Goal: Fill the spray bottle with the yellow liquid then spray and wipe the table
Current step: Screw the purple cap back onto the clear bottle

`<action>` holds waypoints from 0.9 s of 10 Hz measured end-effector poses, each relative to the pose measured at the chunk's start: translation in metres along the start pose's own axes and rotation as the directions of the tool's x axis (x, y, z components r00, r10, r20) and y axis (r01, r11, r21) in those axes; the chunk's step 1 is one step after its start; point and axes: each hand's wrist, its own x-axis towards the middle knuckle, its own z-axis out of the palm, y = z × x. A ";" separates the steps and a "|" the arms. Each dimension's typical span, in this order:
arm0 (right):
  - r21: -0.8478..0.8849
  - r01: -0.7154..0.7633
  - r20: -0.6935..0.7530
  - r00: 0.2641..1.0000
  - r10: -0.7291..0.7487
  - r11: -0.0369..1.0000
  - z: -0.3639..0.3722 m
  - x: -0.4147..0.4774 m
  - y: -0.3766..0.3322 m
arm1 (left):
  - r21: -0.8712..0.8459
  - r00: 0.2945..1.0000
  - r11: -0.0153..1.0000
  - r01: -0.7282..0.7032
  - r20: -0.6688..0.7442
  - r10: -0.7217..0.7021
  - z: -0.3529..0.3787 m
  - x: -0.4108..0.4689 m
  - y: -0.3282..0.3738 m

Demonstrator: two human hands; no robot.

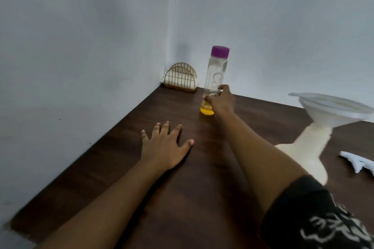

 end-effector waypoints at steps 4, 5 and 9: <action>-0.067 0.027 -0.070 0.997 -0.031 0.997 0.047 0.092 0.005 | 0.009 1.000 1.000 0.020 -0.004 -0.020 0.006 0.012 -0.002; -0.068 0.024 -0.085 0.996 -0.030 0.997 0.053 0.099 0.004 | 0.005 1.000 1.000 0.019 -0.011 -0.019 0.008 0.011 -0.001; -0.115 0.020 -0.130 0.991 -0.035 0.993 0.066 0.113 0.003 | 0.003 0.999 1.000 0.022 -0.032 -0.022 0.010 0.012 -0.003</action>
